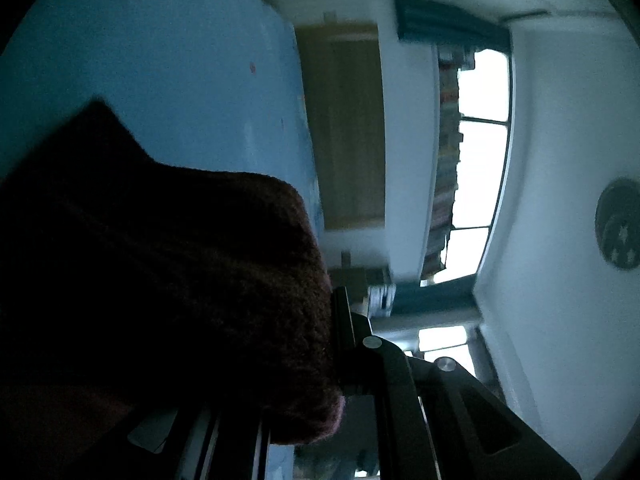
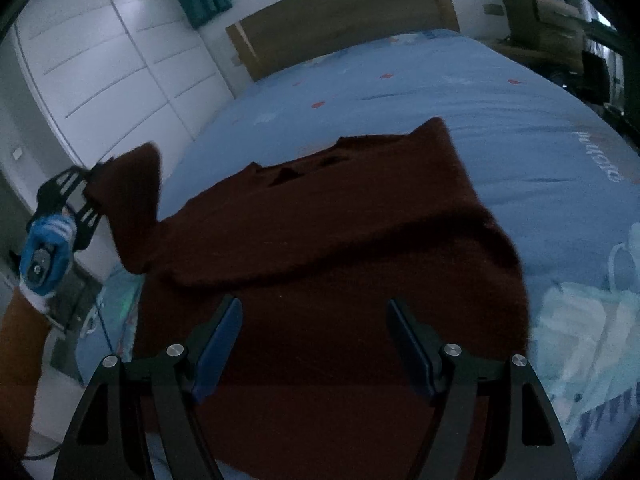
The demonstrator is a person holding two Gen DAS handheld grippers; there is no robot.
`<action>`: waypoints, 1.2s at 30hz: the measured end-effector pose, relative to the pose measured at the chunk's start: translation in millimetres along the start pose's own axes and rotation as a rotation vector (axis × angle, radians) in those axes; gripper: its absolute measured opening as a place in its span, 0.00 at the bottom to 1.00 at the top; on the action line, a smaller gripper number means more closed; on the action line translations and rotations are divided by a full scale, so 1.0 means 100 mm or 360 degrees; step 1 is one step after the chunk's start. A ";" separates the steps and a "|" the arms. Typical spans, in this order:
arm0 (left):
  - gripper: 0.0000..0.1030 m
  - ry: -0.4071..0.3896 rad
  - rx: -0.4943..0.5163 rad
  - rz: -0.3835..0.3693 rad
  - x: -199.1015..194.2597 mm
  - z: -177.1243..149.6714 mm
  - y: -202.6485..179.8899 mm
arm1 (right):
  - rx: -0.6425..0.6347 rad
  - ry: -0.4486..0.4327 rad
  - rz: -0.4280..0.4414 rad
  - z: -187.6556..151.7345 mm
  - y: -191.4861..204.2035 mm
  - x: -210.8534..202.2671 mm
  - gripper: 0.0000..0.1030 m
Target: Fold small clothes
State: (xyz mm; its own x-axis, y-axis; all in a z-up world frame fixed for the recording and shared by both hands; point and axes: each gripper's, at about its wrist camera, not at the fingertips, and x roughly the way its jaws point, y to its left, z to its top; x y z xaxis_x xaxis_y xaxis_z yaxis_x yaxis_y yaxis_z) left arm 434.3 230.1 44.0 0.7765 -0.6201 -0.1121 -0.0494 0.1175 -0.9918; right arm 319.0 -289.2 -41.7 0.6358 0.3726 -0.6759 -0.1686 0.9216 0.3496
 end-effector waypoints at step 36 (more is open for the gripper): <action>0.35 0.0417 0.0431 0.0878 0.59 -1.65 0.57 | 0.0120 -0.0016 -0.0055 -0.27 -0.79 -0.36 0.75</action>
State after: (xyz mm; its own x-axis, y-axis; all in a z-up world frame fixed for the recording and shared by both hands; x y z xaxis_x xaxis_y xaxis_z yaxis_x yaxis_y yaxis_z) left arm 373.2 72.0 -28.9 0.5024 -0.5774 -0.6436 -0.2095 0.6408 -0.7385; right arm 289.1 -372.9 -62.1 0.6481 0.3394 -0.6817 -0.0895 0.9230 0.3743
